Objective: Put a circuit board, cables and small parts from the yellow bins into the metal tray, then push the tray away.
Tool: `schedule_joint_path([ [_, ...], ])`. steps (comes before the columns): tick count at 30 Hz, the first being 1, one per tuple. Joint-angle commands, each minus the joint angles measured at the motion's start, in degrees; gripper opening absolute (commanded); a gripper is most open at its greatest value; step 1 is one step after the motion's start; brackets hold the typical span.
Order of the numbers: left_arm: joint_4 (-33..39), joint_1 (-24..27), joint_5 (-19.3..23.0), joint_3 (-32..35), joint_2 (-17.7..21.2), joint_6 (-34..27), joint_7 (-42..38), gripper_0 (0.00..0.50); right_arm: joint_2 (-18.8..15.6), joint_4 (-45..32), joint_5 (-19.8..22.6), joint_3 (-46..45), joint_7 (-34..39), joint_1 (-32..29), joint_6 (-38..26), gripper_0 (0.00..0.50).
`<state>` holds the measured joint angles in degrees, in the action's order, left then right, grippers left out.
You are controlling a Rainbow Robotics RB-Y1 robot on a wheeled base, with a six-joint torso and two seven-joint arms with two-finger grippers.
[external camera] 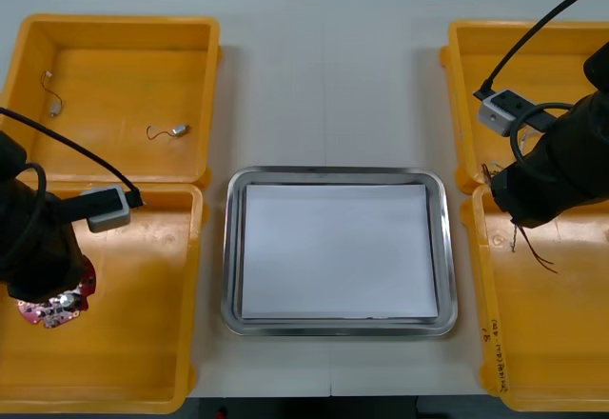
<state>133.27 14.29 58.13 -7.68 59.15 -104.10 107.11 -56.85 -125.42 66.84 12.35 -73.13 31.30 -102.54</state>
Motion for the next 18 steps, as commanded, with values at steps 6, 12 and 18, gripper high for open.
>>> schedule_joint_path([
  [6,0.68,16.38,0.41,-12.10,-5.53,-1.28,-15.26,0.000,-2.39,-1.14,-0.13,0.57,0.44,1.84,-0.29,0.000],
  [12,-1.87,23.24,0.41,-17.72,-10.28,-1.81,-19.13,0.000,-2.39,-1.05,-0.04,0.57,0.44,1.92,-0.29,0.000],
  [18,-4.69,27.28,-0.91,-21.15,-13.18,-2.51,-20.54,0.000,-2.39,-1.05,-0.04,0.48,0.44,1.92,-0.29,0.000],
])
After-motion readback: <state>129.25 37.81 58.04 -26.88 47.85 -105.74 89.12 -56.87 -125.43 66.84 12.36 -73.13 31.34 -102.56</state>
